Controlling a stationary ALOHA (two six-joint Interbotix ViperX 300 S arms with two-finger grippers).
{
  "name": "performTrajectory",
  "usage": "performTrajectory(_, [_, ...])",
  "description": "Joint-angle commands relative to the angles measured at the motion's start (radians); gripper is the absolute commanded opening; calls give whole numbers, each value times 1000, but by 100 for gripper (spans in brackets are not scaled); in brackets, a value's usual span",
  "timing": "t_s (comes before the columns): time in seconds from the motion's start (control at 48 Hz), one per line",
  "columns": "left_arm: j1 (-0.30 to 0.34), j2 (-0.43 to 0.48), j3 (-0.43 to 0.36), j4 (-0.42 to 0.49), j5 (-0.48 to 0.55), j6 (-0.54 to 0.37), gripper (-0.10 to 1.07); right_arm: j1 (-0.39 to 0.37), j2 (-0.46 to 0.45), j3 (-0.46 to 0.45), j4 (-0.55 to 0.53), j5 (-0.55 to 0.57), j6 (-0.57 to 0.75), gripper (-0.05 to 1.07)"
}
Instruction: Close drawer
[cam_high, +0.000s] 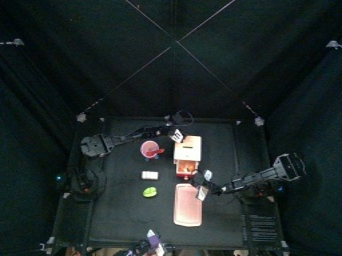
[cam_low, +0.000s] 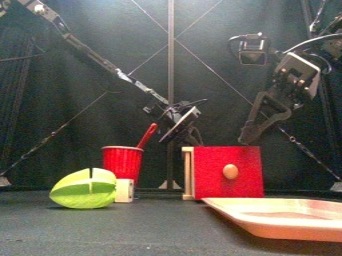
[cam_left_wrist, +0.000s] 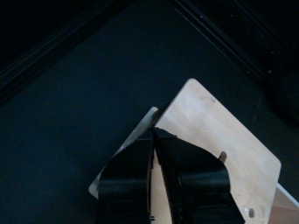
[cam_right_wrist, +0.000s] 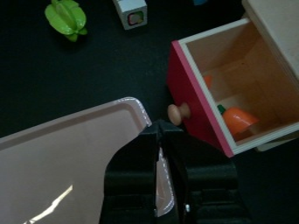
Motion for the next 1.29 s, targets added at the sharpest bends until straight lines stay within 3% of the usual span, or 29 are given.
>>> performTrajectory(0.0, [3,-15,-8,-2,-2,2,49,-12,-11,-20,-2,-2,0,47])
performTrajectory(0.438, [5,-15,9,0,-3,2,49,-44,-5,-21,3,-2,2,47])
performTrajectory(0.708, [31,-21,0,-8,-98,0,49,-44,3,-21,5,-6,2,47])
performTrajectory(1.271, [26,2,0,-9,31,2,49,-44,9,-21,6,-6,2,47])
